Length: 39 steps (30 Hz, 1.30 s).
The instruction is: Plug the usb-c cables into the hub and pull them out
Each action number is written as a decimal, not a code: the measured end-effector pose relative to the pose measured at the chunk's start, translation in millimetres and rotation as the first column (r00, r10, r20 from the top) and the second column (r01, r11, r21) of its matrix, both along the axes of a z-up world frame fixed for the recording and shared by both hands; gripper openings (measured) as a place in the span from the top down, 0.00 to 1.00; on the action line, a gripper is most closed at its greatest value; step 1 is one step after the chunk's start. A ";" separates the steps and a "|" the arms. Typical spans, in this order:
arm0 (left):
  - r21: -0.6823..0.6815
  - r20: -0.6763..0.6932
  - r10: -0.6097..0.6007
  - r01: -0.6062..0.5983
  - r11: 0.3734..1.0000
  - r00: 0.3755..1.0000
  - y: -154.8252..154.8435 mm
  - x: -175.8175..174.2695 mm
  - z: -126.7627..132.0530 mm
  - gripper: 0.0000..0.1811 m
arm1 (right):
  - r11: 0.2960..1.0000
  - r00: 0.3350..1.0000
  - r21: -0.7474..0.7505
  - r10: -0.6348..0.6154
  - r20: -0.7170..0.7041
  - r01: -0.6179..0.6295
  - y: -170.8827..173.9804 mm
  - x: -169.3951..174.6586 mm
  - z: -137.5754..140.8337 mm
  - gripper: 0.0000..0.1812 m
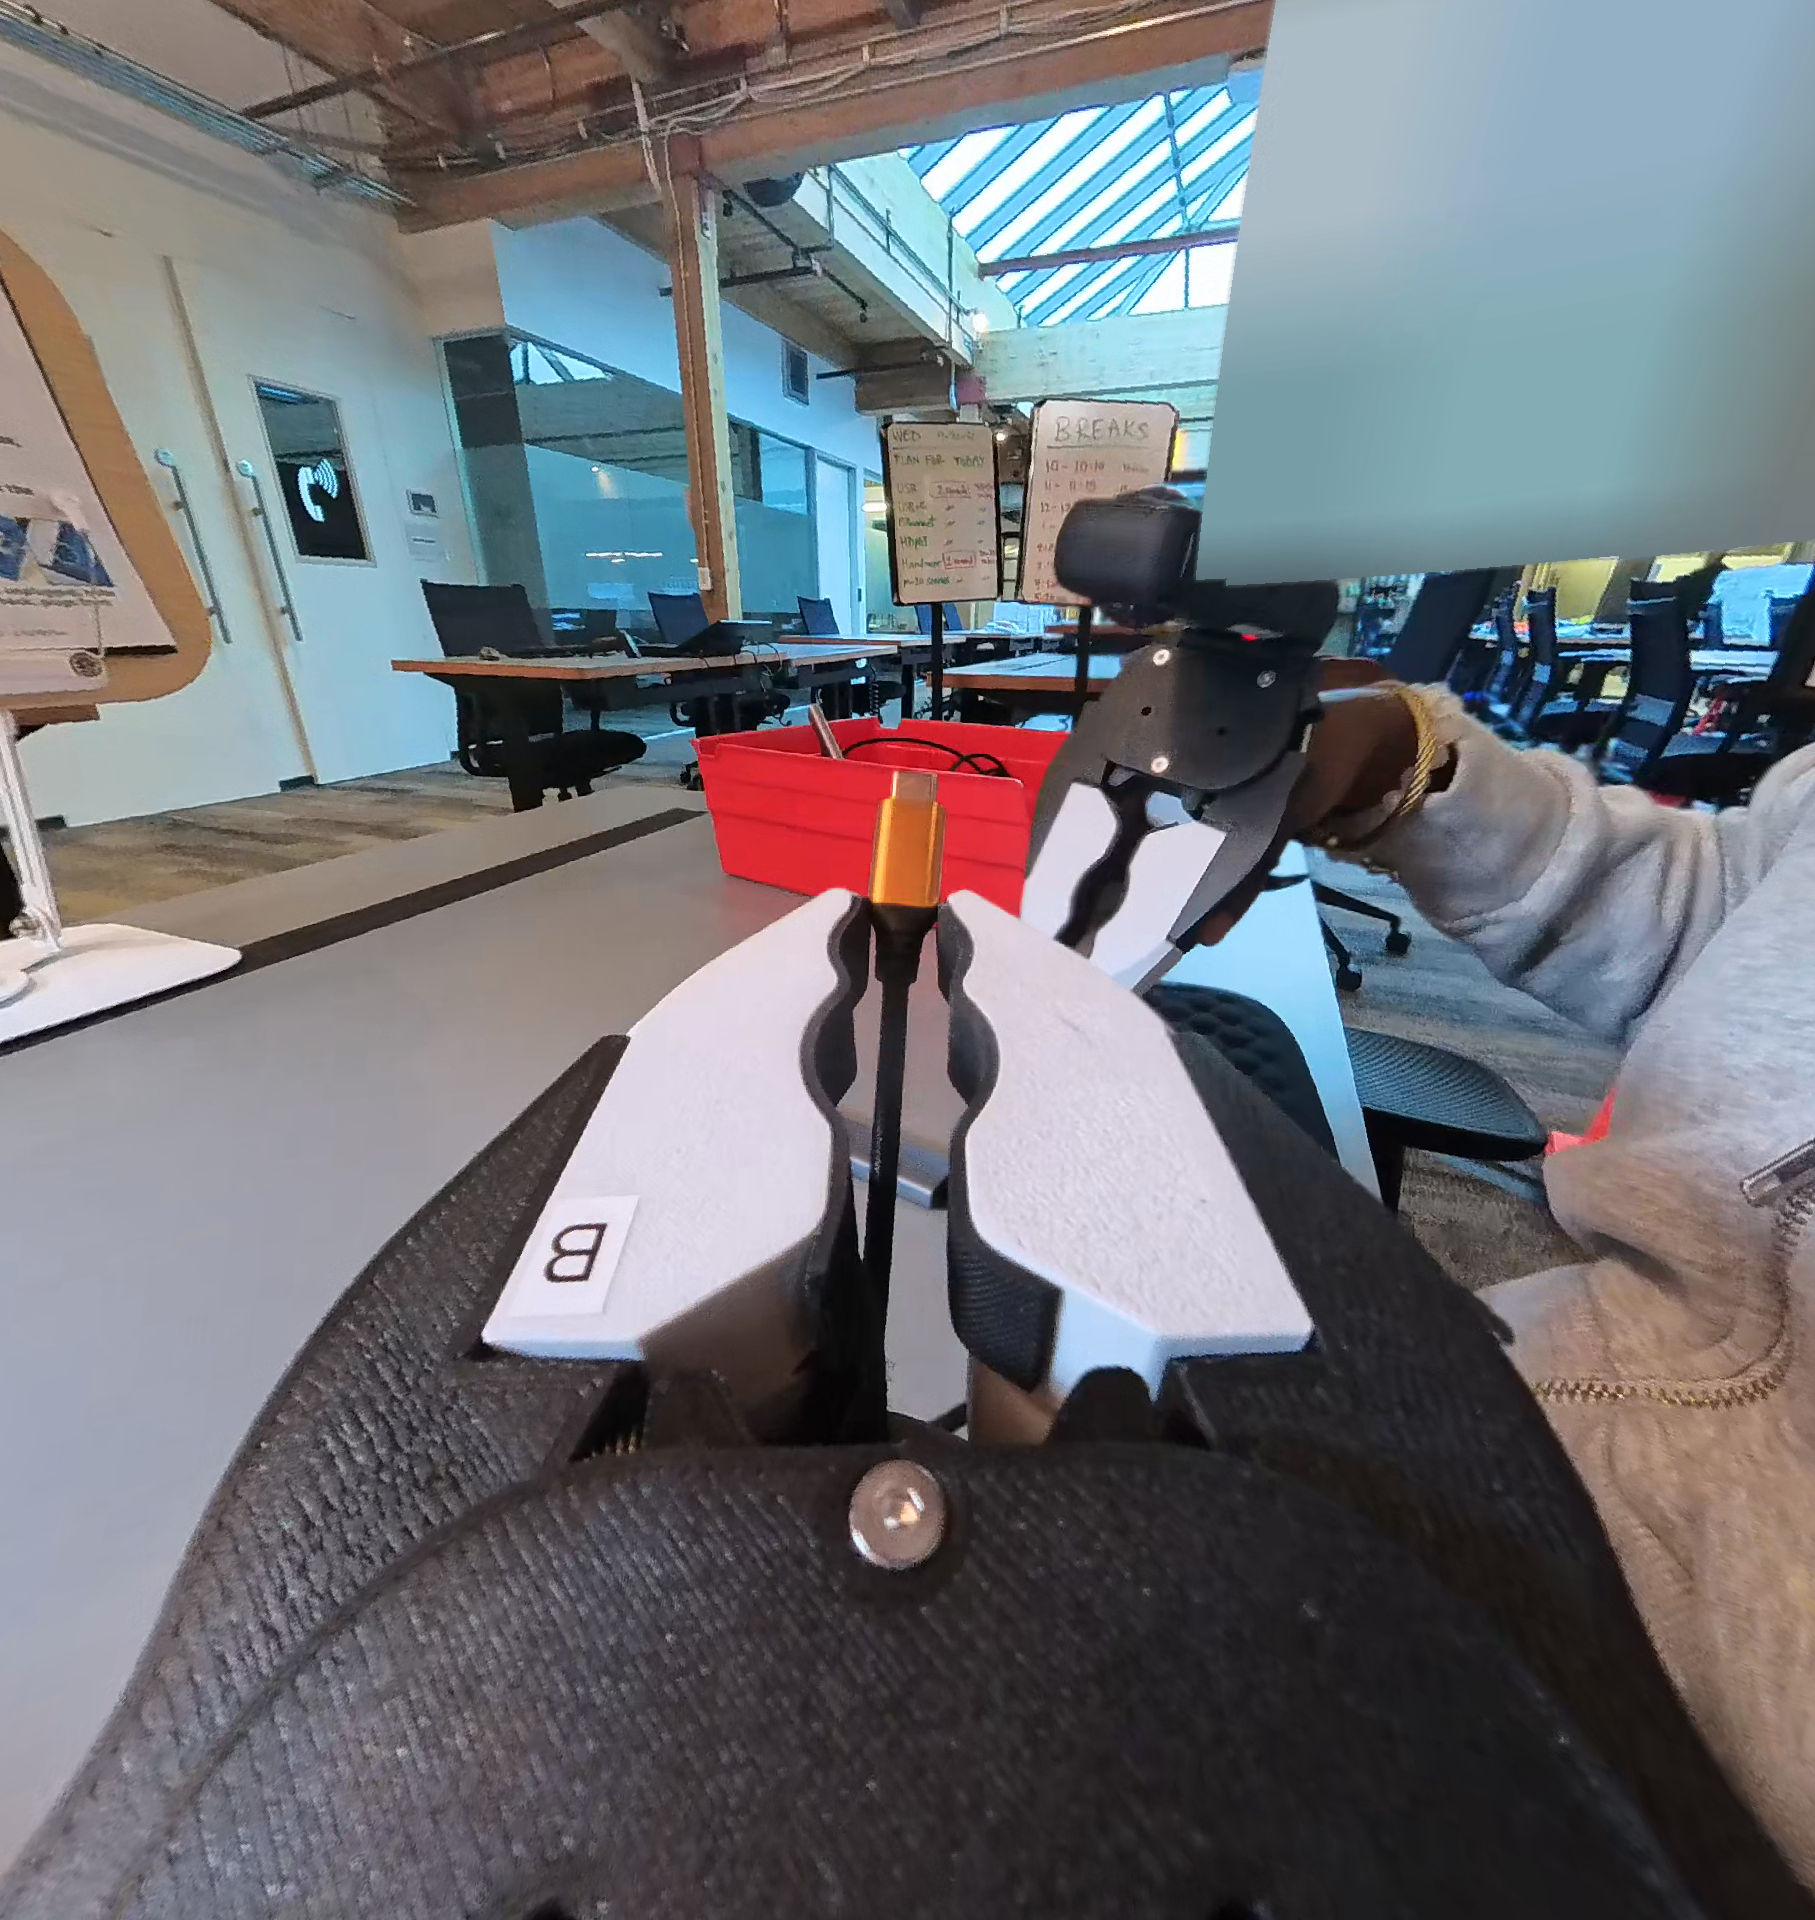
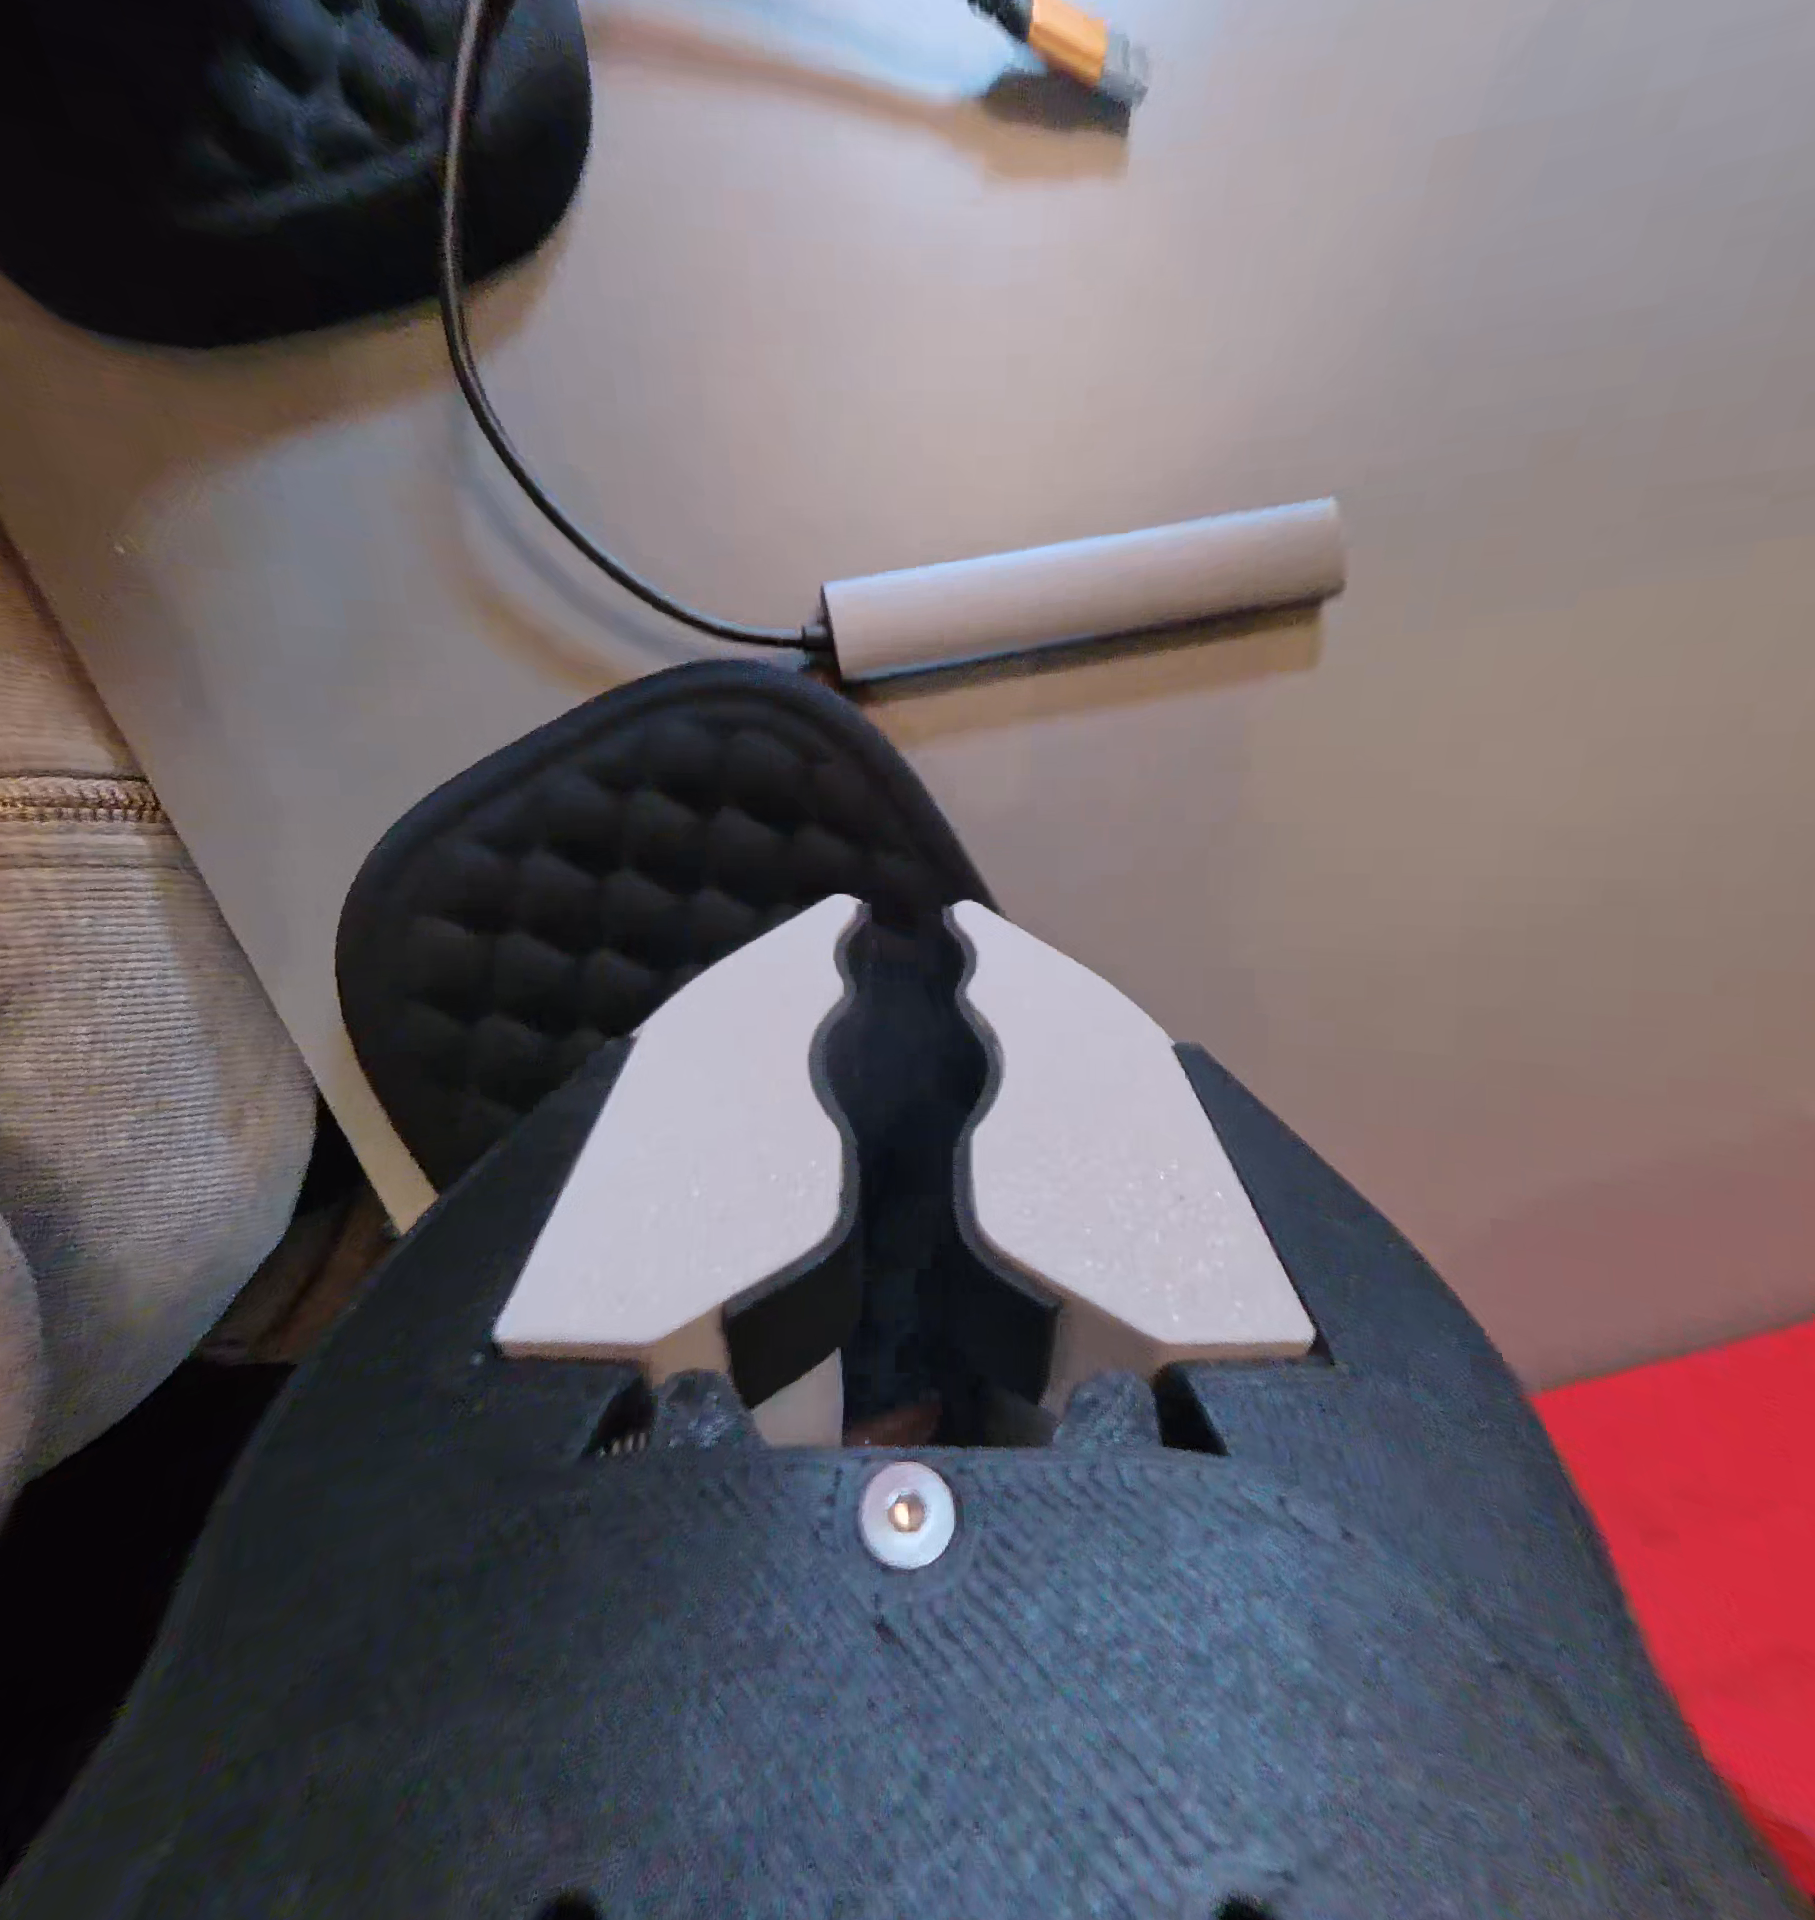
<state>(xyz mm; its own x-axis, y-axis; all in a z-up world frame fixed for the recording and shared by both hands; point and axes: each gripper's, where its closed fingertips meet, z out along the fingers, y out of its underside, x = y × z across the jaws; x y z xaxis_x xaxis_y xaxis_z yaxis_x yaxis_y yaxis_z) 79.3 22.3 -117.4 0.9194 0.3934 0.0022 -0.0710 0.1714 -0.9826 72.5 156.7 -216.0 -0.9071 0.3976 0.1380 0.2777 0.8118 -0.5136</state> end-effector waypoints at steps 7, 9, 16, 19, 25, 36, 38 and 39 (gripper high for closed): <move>0.002 -0.001 -0.003 0.003 1.000 1.000 0.3 0.2 0.1 0.93 | 0.937 0.963 -0.285 -0.137 0.231 0.201 -33.9 -32.8 -7.1 0.63; -0.005 -0.006 -0.002 0.002 1.000 1.000 1.0 0.7 -0.2 0.93 | 0.929 0.955 -0.256 -0.219 0.201 0.267 -36.2 -46.5 -15.6 0.58; 0.003 -0.011 -0.001 0.001 1.000 1.000 0.3 1.2 0.7 0.93 | 0.936 0.941 -0.100 -0.330 0.079 0.337 -64.2 -52.5 -37.0 0.68; 0.013 -0.017 0.009 -0.008 1.000 1.000 -1.2 1.0 2.3 0.93 | 0.937 0.941 -0.085 -0.336 0.045 0.339 -67.8 -60.0 -35.7 0.83; 0.075 -0.029 0.044 -0.041 0.996 0.999 -9.9 -1.9 10.1 0.93 | 0.933 0.943 -0.145 -0.332 0.000 0.329 -68.1 -75.4 -31.6 0.84; 0.093 -0.056 0.061 -0.056 0.994 0.997 -12.7 -1.8 13.6 0.93 | 0.988 0.748 -0.141 -0.145 -0.648 0.069 -31.7 -123.7 100.5 0.88; 0.095 -0.054 0.062 -0.057 0.994 0.997 -12.9 -2.1 13.7 0.93 | 0.996 0.482 0.082 0.089 -0.872 -0.035 -29.0 -117.2 138.8 0.88; 0.096 -0.054 0.062 -0.057 0.994 0.997 -13.0 -2.3 13.8 0.93 | 0.973 0.342 0.222 0.232 -0.911 -0.069 -30.7 -109.1 150.2 0.88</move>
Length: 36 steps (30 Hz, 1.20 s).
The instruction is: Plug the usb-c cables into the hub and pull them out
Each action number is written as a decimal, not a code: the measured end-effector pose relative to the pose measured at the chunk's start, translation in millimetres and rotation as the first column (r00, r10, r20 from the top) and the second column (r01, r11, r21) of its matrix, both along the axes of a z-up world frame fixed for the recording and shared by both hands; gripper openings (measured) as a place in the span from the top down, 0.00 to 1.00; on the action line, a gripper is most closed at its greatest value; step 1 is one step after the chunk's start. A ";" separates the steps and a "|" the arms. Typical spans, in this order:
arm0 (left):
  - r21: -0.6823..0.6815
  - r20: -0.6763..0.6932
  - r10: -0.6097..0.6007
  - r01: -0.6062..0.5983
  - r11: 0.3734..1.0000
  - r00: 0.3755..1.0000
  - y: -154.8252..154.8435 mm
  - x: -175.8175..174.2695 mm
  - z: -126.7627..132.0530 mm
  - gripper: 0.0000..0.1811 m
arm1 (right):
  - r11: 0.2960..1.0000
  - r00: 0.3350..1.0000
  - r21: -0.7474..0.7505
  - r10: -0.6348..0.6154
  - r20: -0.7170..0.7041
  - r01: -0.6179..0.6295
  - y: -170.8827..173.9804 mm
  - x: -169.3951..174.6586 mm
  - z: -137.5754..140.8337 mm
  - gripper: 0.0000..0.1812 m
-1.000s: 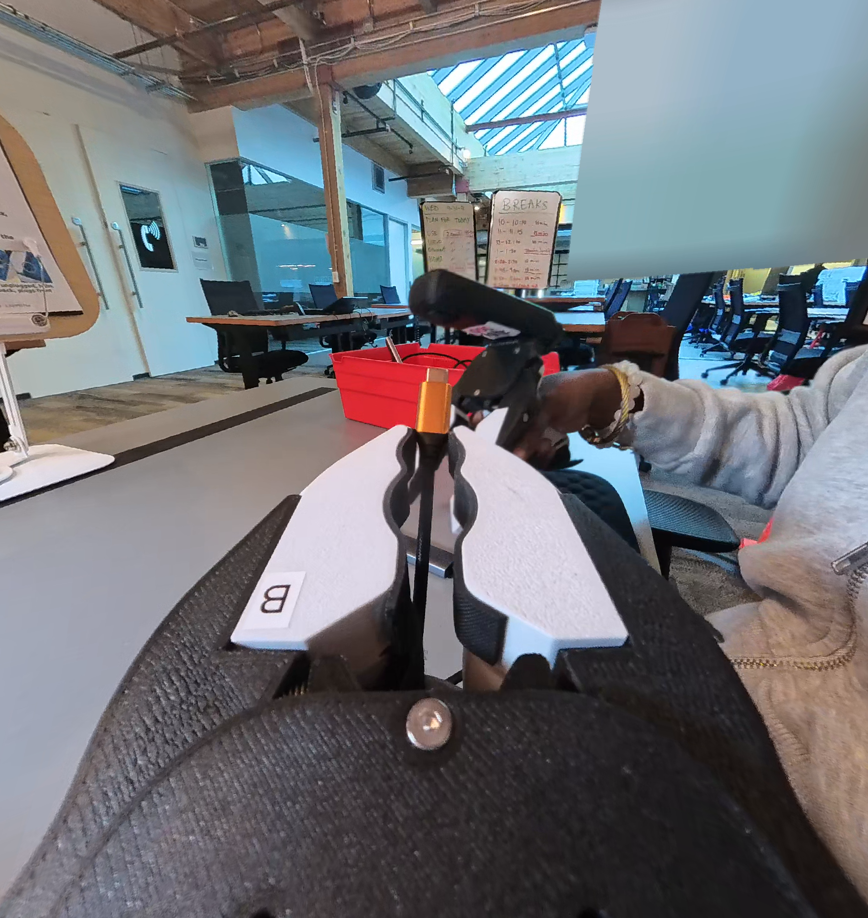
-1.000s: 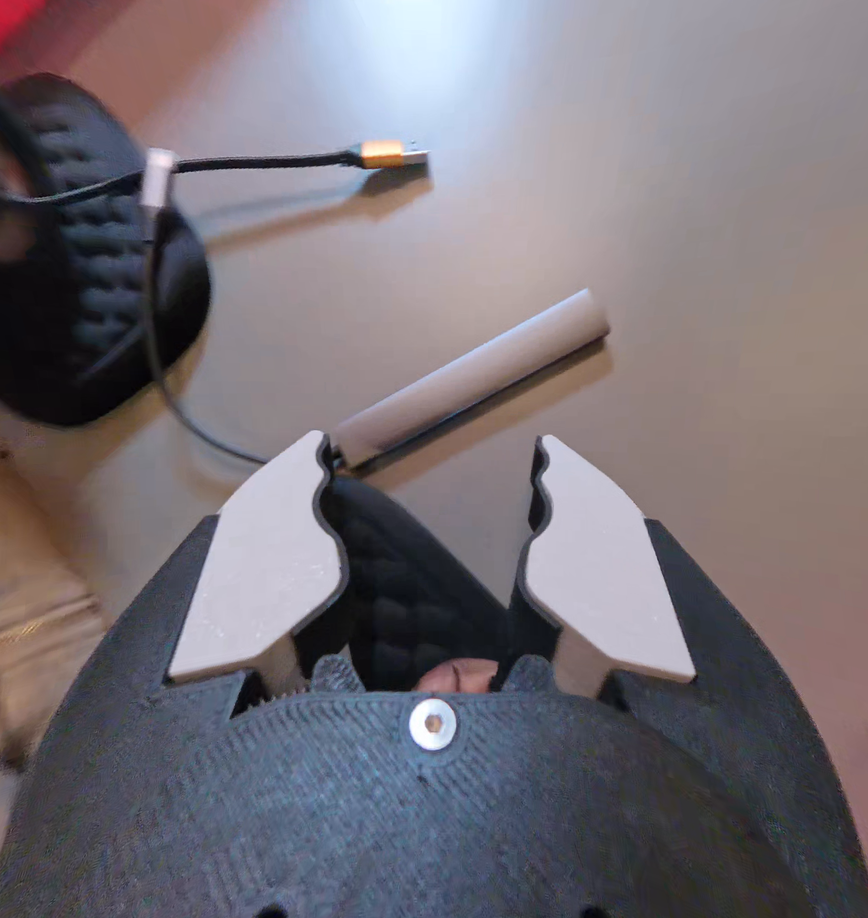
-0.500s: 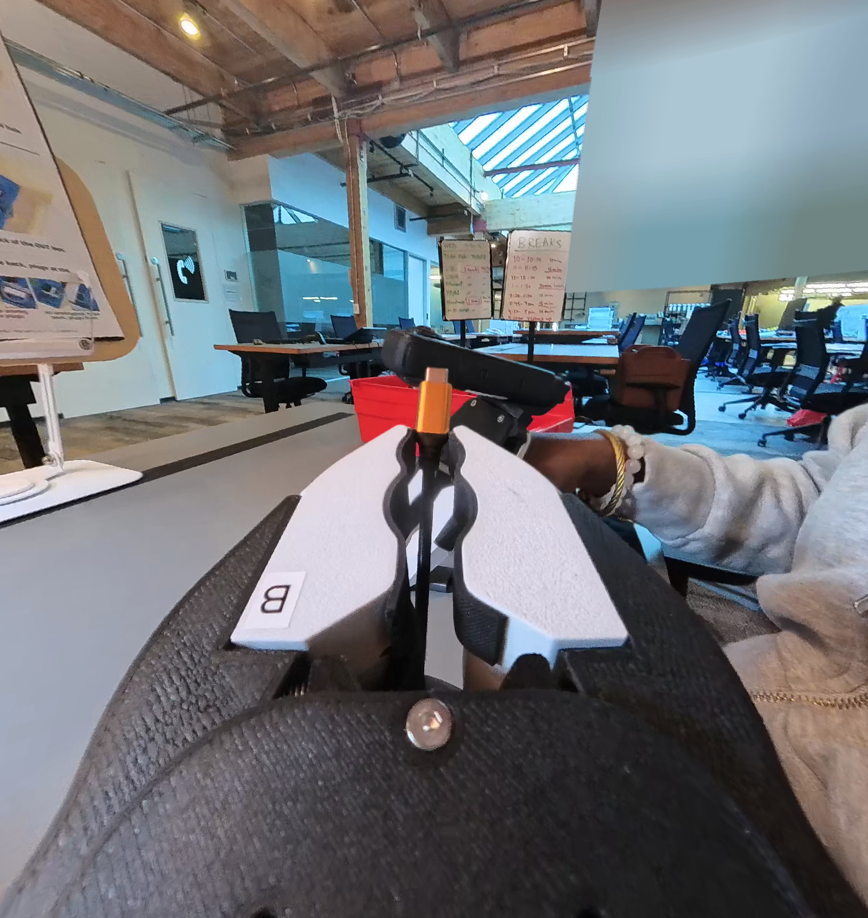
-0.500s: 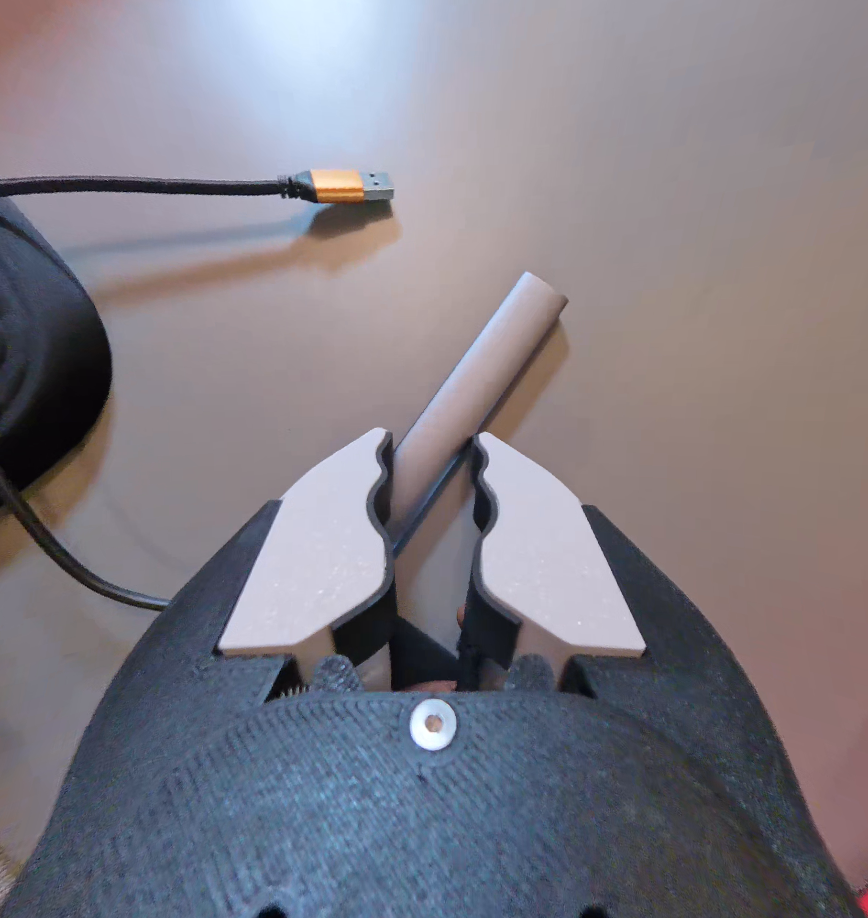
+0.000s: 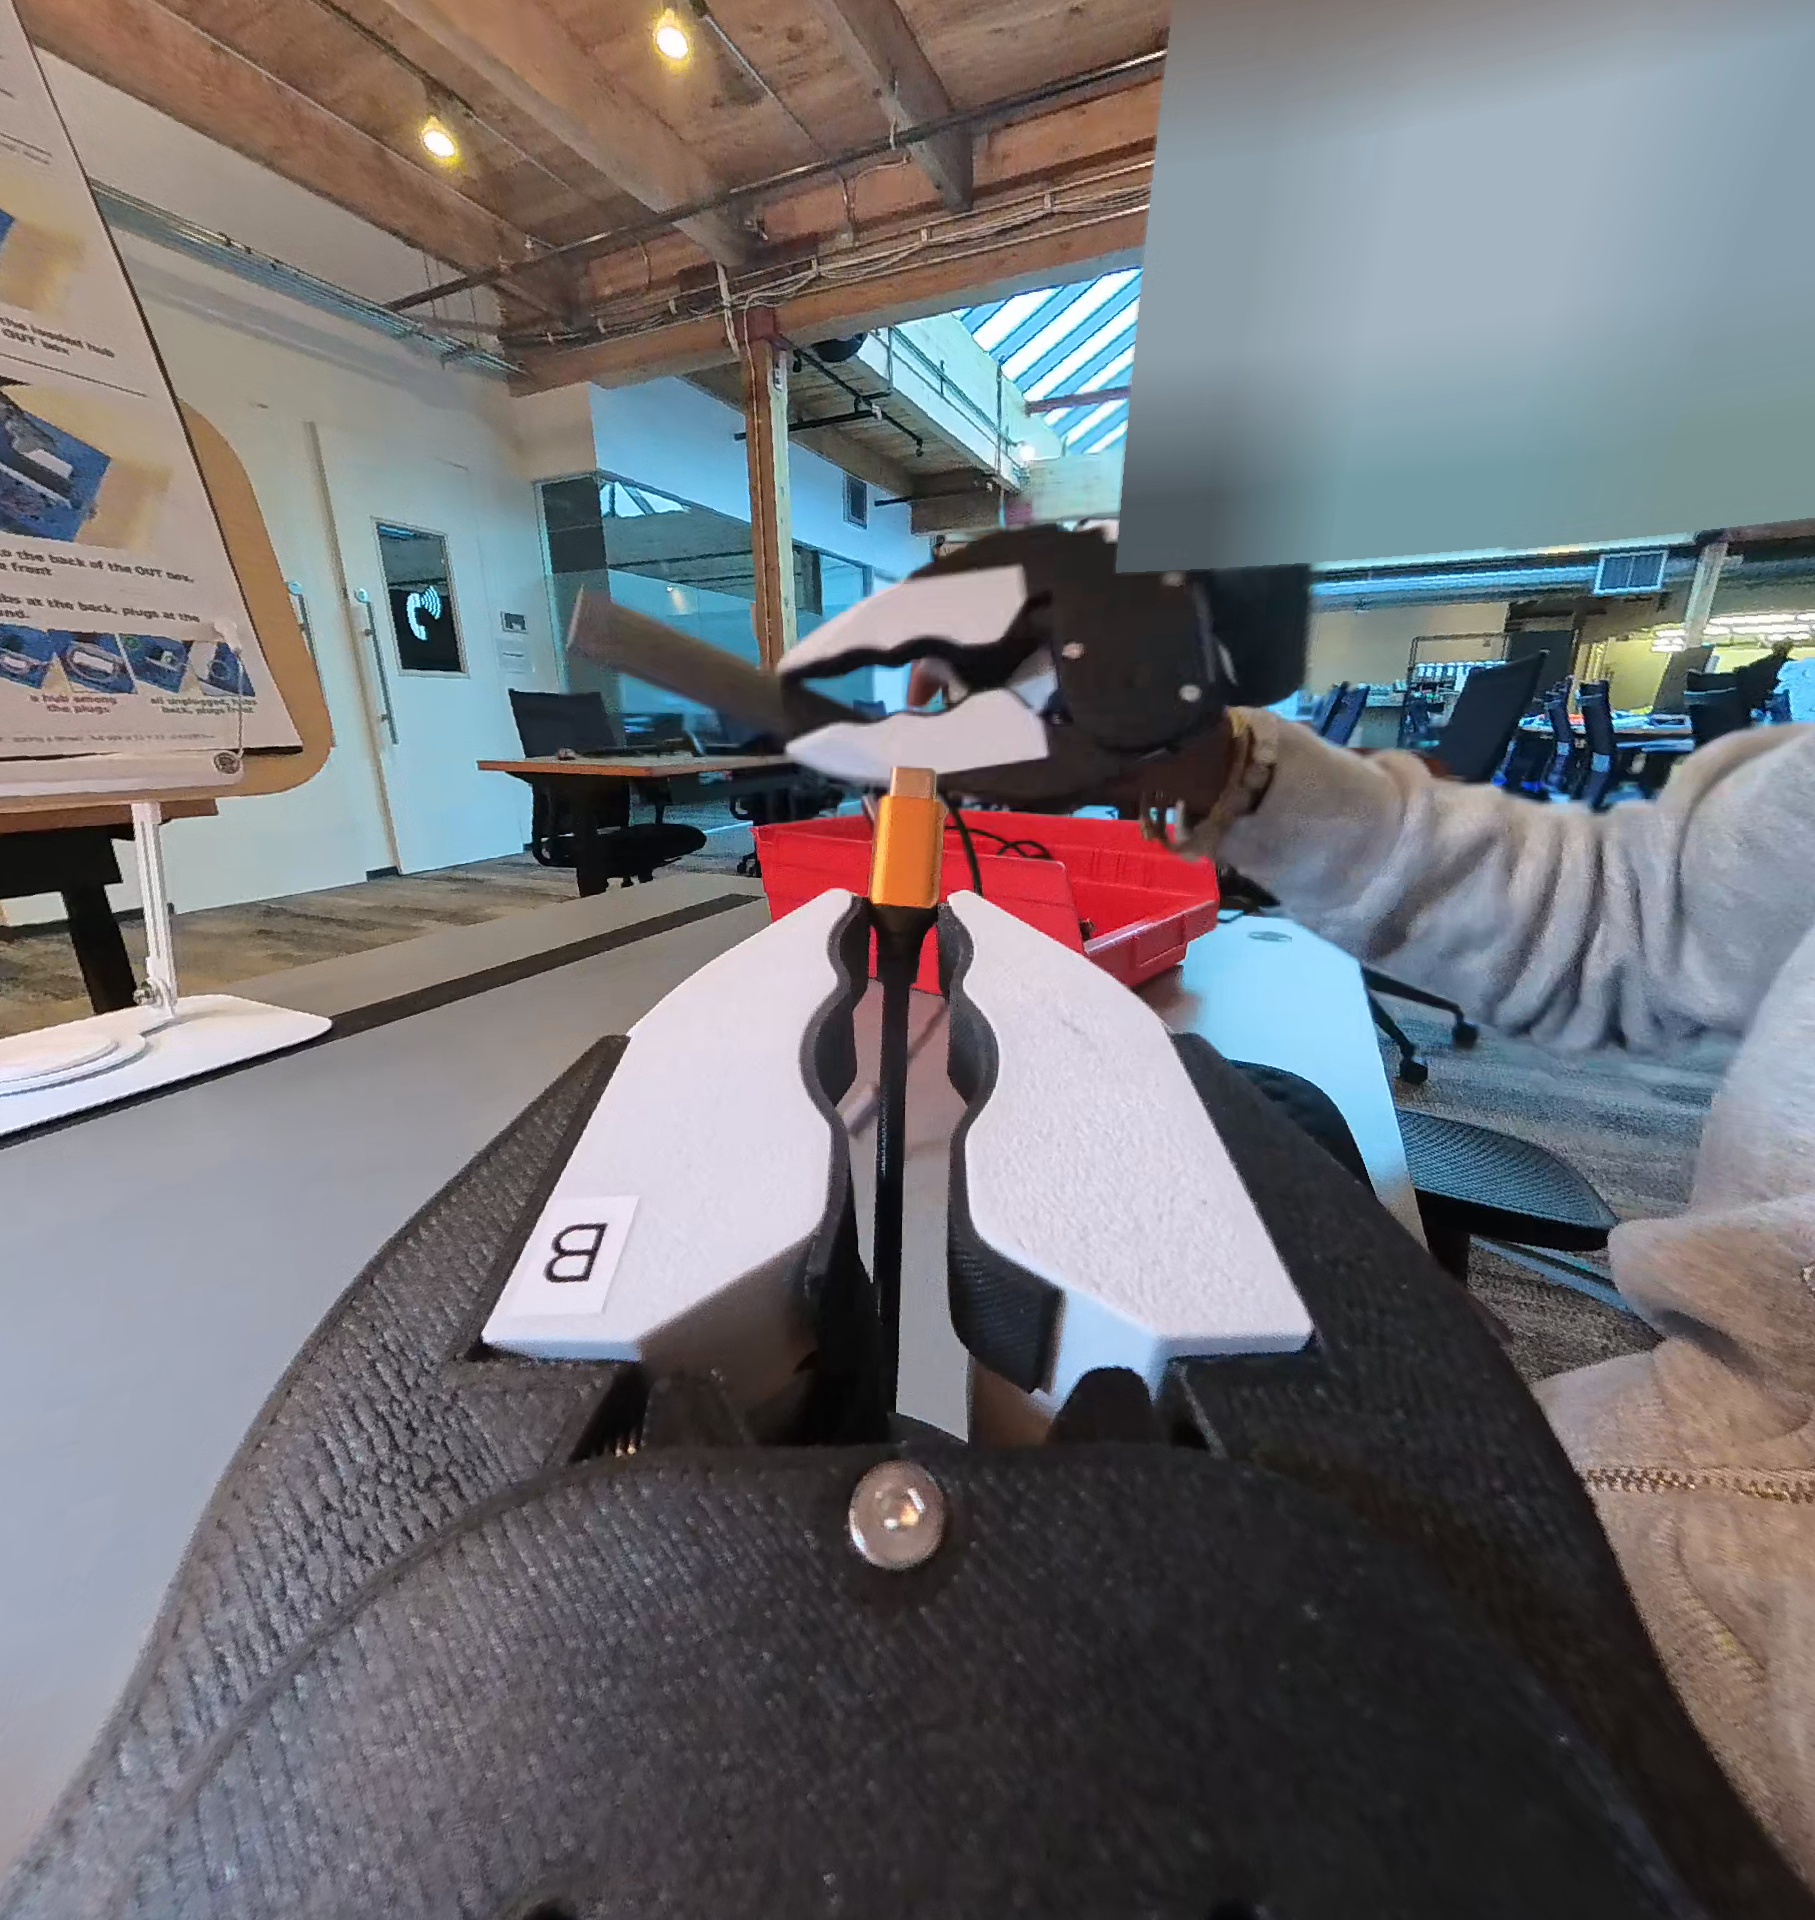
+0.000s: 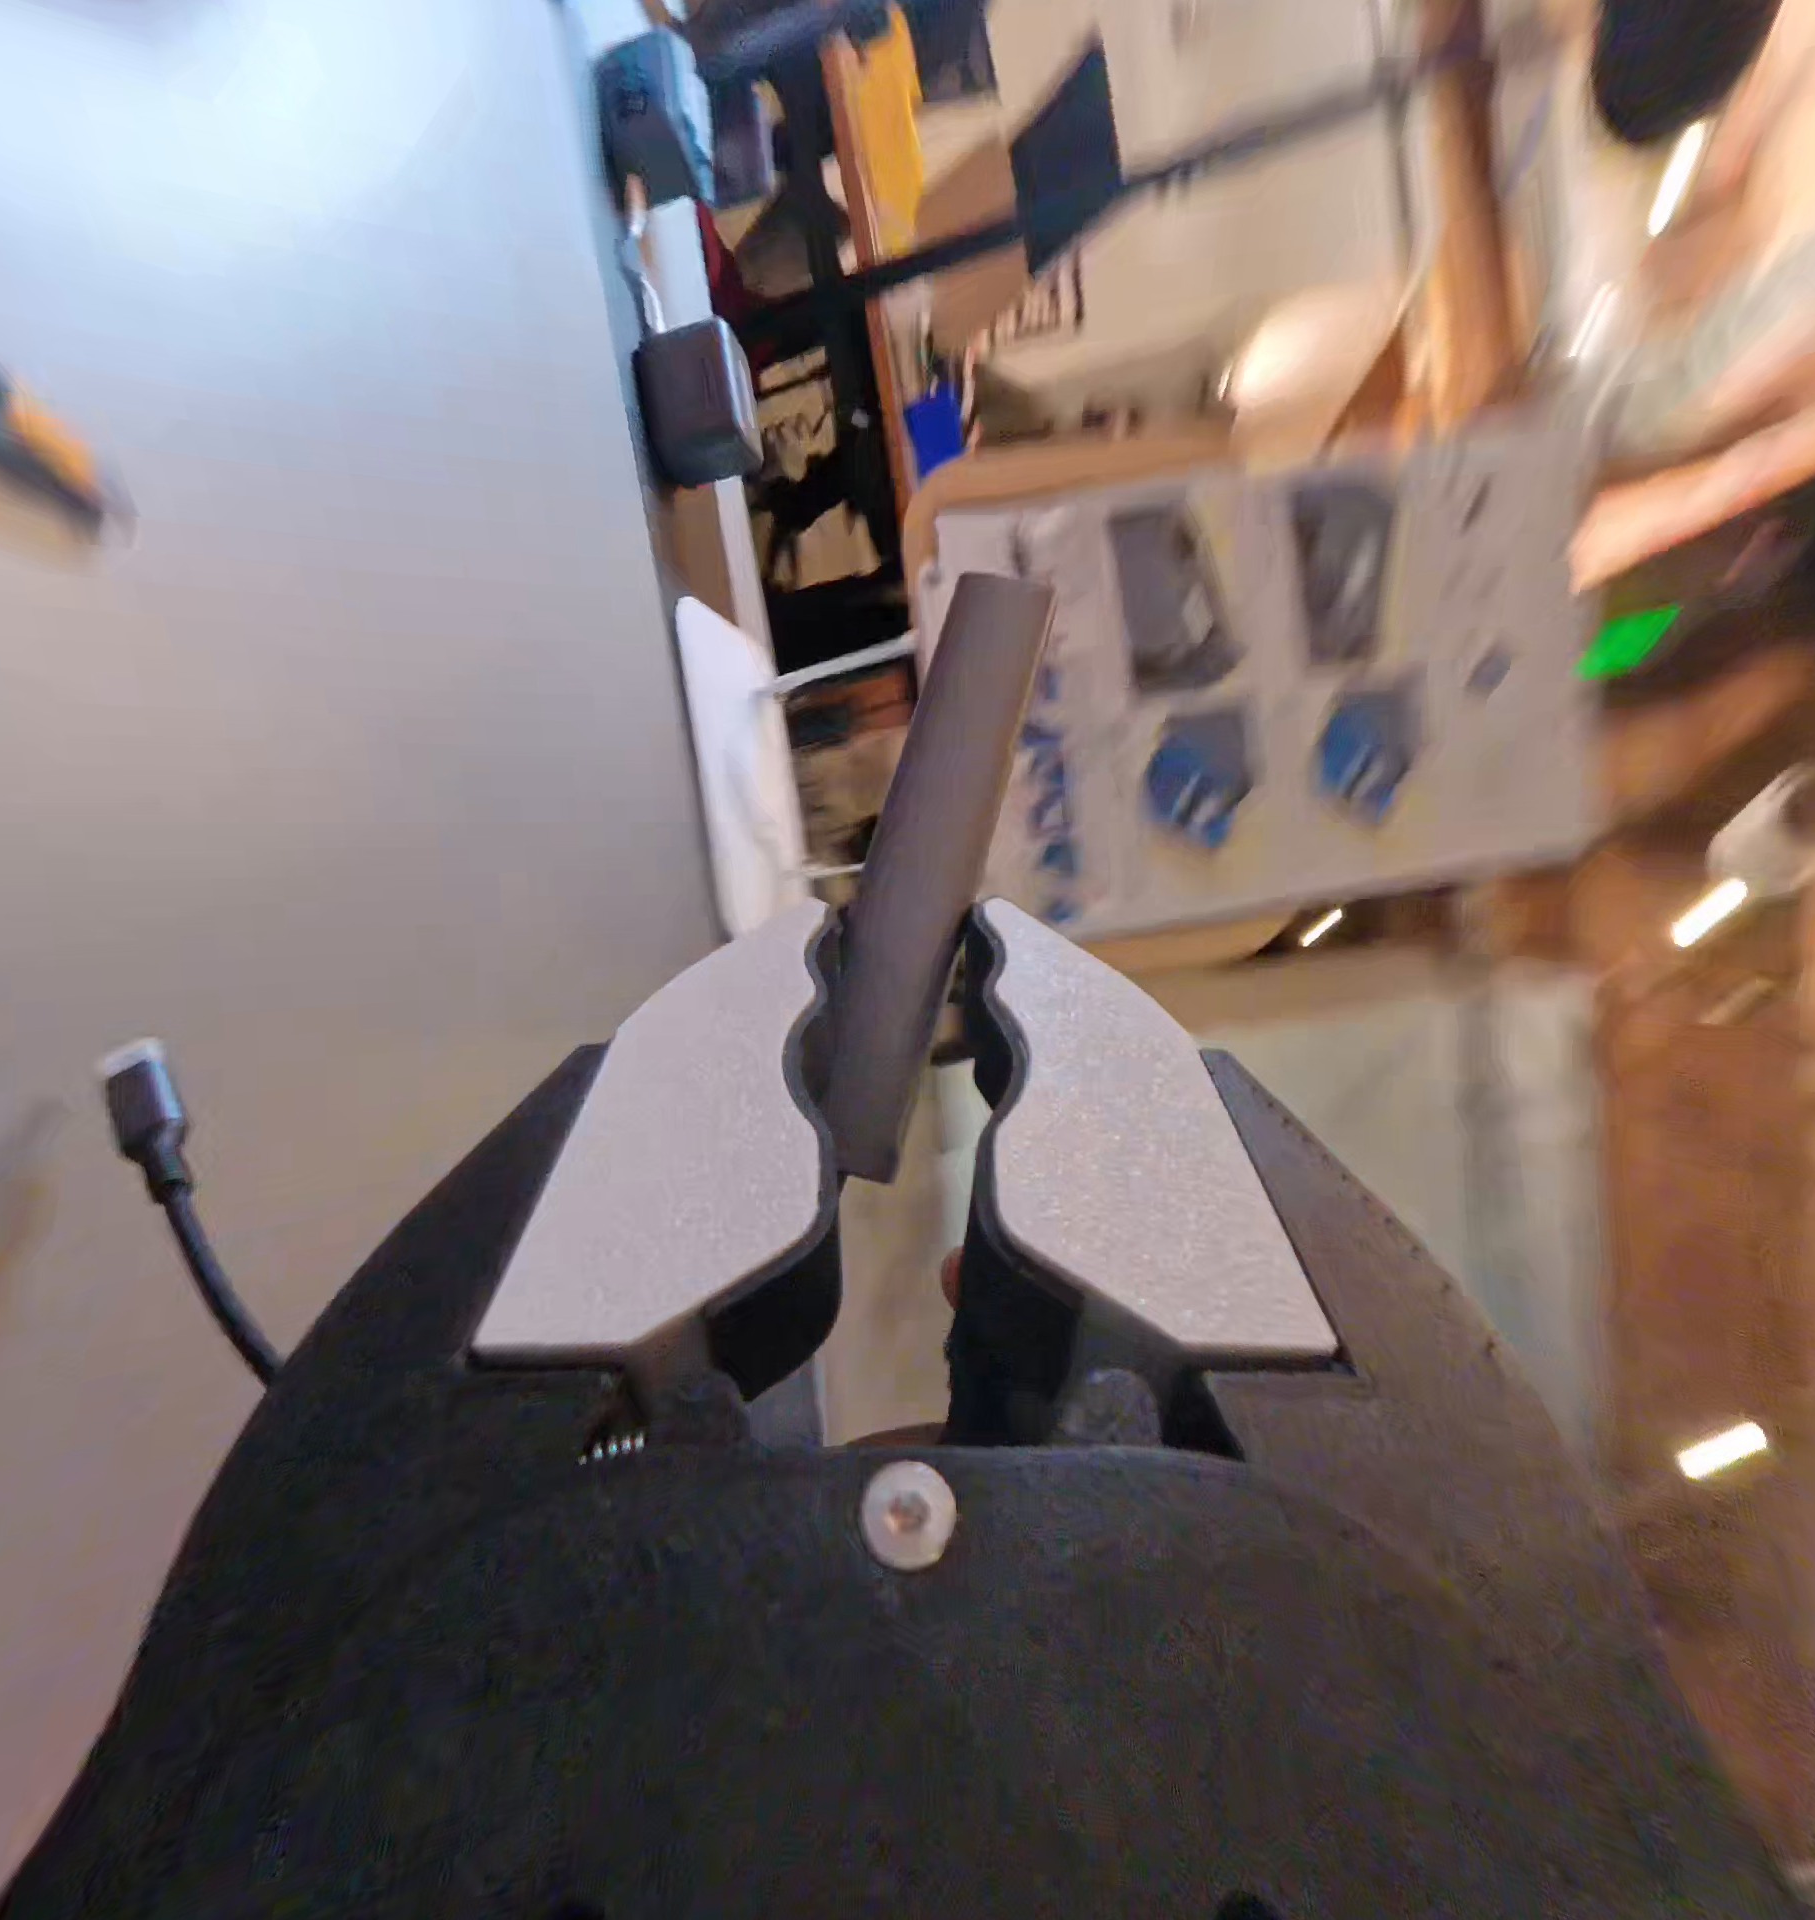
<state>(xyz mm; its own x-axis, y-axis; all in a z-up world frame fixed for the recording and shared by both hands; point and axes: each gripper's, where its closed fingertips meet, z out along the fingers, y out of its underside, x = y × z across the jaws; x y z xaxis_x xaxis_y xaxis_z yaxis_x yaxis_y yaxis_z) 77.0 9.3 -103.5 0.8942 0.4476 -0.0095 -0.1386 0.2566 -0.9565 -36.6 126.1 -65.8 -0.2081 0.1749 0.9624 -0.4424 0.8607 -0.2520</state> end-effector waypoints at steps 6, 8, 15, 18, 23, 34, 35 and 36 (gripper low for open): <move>0.014 -0.003 0.015 -0.014 1.000 1.000 -2.8 -1.5 1.7 0.93 | 0.883 0.969 0.418 0.246 -0.030 -0.211 11.5 51.1 -54.4 0.88; 0.022 0.004 0.012 -0.012 1.000 1.000 -3.6 -2.2 2.1 0.93 | 0.883 0.965 0.391 0.256 0.059 -0.258 21.6 69.2 -75.4 0.88; 0.010 0.007 0.012 -0.012 1.000 1.000 -1.7 -3.2 0.5 0.93 | 0.883 0.874 0.180 0.363 0.321 -0.433 22.2 144.1 -128.6 1.00; 0.009 0.011 0.011 -0.011 1.000 1.000 -1.5 -3.6 0.0 0.93 | 0.889 0.828 0.149 0.327 0.455 -0.433 30.1 154.0 -153.3 1.00; 0.006 0.014 0.005 -0.005 1.000 1.000 -0.7 -3.6 -0.7 0.93 | 0.950 0.457 -0.205 0.295 0.839 -0.235 29.1 161.0 -143.4 0.84; -0.043 -0.005 -0.031 0.031 0.999 0.999 6.8 3.0 -5.1 0.93 | 0.983 0.004 -0.099 0.101 0.995 -0.152 35.8 129.5 -162.0 0.70; -0.048 -0.006 -0.034 0.033 0.998 0.999 7.3 3.3 -5.5 0.93 | 0.981 -0.026 -0.111 0.108 0.994 -0.157 32.5 129.5 -161.1 0.70; -0.052 -0.008 -0.036 0.035 0.998 0.999 7.9 3.7 -5.9 0.93 | 0.980 -0.079 -0.123 0.112 0.991 -0.155 30.3 130.6 -159.1 0.70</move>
<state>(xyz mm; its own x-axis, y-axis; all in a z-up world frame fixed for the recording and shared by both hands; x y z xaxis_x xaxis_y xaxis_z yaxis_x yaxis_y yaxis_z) 80.7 17.2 -109.4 0.9093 0.4142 -0.0395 -0.1386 0.2119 -0.9674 94.0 156.4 -224.9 -0.9585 -0.0093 -0.2851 0.1494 0.8351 -0.5294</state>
